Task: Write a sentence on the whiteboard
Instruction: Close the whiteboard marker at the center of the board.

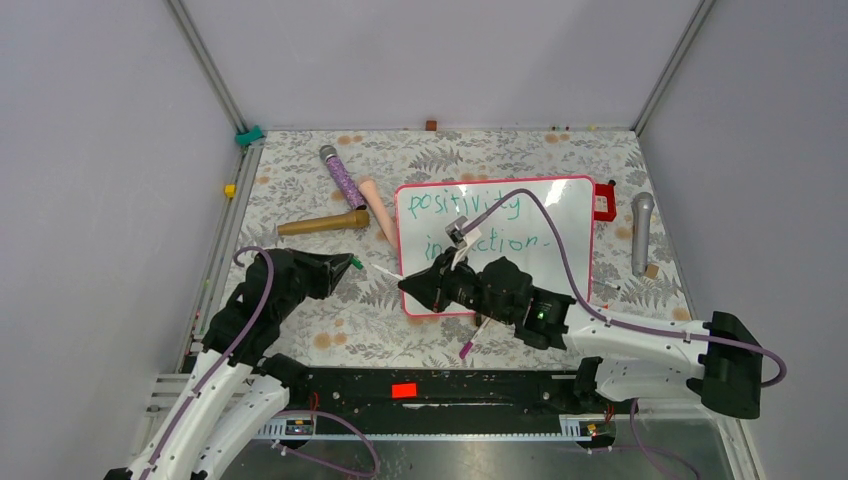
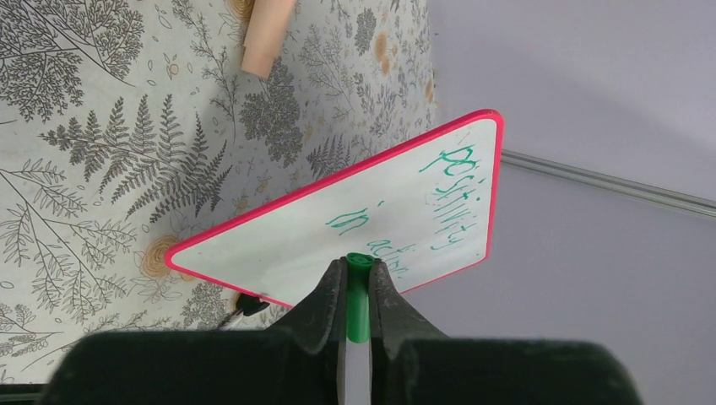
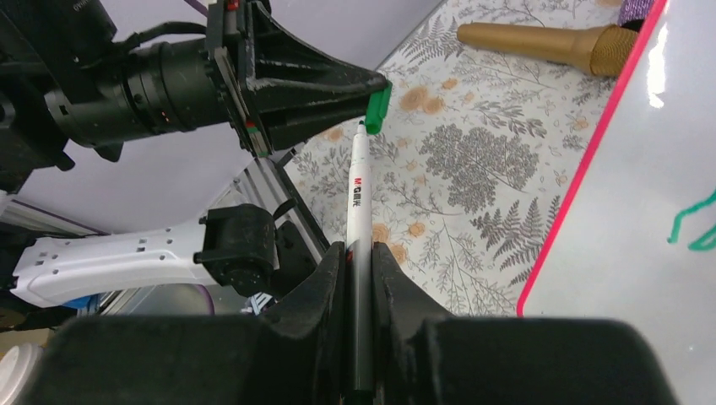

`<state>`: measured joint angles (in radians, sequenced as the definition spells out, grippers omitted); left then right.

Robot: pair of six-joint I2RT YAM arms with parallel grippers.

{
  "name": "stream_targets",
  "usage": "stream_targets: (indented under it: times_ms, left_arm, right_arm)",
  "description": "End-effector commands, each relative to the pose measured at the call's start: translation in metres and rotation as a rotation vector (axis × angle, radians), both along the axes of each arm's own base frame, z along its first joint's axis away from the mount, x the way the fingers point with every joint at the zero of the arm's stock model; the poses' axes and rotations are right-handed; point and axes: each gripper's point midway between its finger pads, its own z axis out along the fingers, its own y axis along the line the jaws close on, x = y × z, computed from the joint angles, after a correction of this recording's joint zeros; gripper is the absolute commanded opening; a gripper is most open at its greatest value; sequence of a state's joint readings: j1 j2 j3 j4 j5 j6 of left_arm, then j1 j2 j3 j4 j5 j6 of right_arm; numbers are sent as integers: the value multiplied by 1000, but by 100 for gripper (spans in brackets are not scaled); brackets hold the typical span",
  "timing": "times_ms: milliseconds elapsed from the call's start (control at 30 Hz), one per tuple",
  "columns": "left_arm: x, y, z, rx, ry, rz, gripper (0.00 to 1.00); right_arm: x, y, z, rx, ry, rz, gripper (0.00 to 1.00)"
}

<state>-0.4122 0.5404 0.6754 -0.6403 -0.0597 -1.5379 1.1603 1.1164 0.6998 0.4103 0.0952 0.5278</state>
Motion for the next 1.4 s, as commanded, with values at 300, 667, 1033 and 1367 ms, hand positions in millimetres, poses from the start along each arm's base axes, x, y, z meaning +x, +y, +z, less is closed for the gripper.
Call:
stream_targets:
  times_ms: [300,667,1033,1367]
  left_arm:
    - [-4,-8,12,-140,35,17,0]
    - [-4,-8,13,-136,29,16,0]
    - [-4,-8,14,-136,27,17,0]
    - [-4,-8,13,-137,31,14,0]
  right_arm:
    - [4,23,32,52,-48,13,0]
    - [4,18,12,11,-30,-1,0]
    - [4,20,1,-5,-11,1,0]
    - [6,22,-1,-6,-10,-5,0]
